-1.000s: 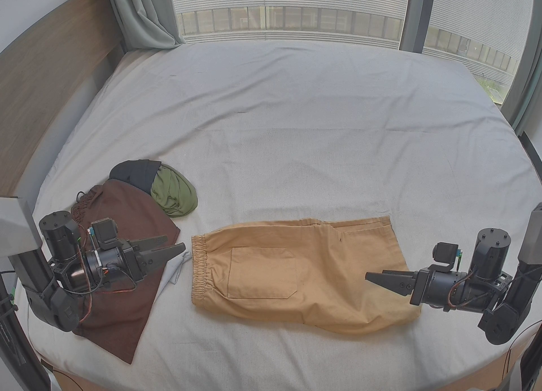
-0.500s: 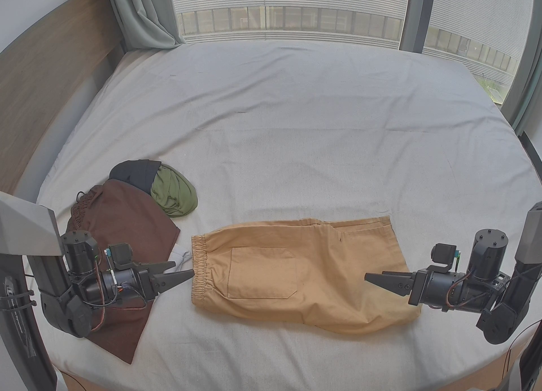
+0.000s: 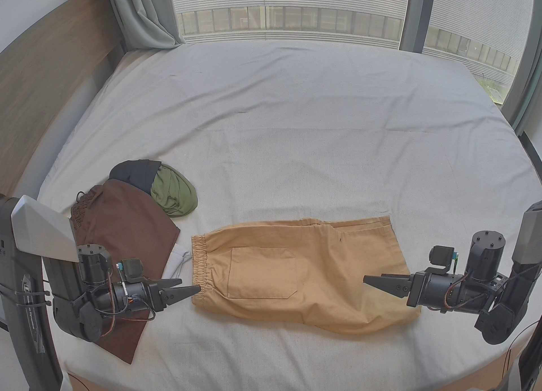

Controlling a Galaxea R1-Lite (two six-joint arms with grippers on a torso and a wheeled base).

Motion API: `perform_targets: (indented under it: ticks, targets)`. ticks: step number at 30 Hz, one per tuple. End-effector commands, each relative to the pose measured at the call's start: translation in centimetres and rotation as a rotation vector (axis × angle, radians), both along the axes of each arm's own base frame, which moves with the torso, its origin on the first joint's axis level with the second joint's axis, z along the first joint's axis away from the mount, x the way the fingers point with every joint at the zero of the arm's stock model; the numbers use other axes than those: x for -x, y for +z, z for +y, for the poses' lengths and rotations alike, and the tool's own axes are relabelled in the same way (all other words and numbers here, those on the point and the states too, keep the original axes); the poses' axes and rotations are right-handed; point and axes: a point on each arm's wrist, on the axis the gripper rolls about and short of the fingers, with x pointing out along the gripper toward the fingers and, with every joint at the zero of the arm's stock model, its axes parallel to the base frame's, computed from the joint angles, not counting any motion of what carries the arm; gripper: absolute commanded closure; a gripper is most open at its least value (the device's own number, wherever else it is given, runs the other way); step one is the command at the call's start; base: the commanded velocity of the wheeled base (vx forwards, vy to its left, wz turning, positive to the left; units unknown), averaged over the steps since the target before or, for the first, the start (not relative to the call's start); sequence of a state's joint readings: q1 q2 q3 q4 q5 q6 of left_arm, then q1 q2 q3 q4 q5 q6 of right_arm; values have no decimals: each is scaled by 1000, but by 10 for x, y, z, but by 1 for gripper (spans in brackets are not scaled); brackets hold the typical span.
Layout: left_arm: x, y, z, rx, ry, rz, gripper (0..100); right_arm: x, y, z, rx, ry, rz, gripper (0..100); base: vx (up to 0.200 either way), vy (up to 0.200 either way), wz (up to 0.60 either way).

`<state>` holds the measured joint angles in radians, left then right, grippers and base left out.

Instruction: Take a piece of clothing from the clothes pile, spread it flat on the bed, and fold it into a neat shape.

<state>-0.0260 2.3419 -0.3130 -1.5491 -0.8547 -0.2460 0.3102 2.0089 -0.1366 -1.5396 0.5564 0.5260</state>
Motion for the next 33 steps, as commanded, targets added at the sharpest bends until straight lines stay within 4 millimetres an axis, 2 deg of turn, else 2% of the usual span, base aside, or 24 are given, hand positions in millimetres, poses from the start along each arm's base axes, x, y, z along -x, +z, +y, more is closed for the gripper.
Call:
perform_targets:
  ticks: [1, 8, 15, 23, 33]
  targets:
    - [-2, -15, -1, -1, -3, 43, 0, 0, -3, 0, 3, 2, 11, 0, 0, 0, 0]
    - [-6, -35, -7, -8, -15, 86, 0, -1, -6, 1, 7, 3, 22, 0, 0, 0, 0]
    - [-6, -41, -17, -5, -43, 108, 0, 0, -6, 2, 8, 6, 25, 0, 0, 0, 0]
    - [-10, -38, -33, 32, -24, 159, 0, 0, -7, 3, 10, 11, 31, 0, 0, 0, 0]
    - [-11, -29, -41, 55, 3, 176, 0, 0, -8, 2, 10, 9, 32, 0, 0, 0, 0]
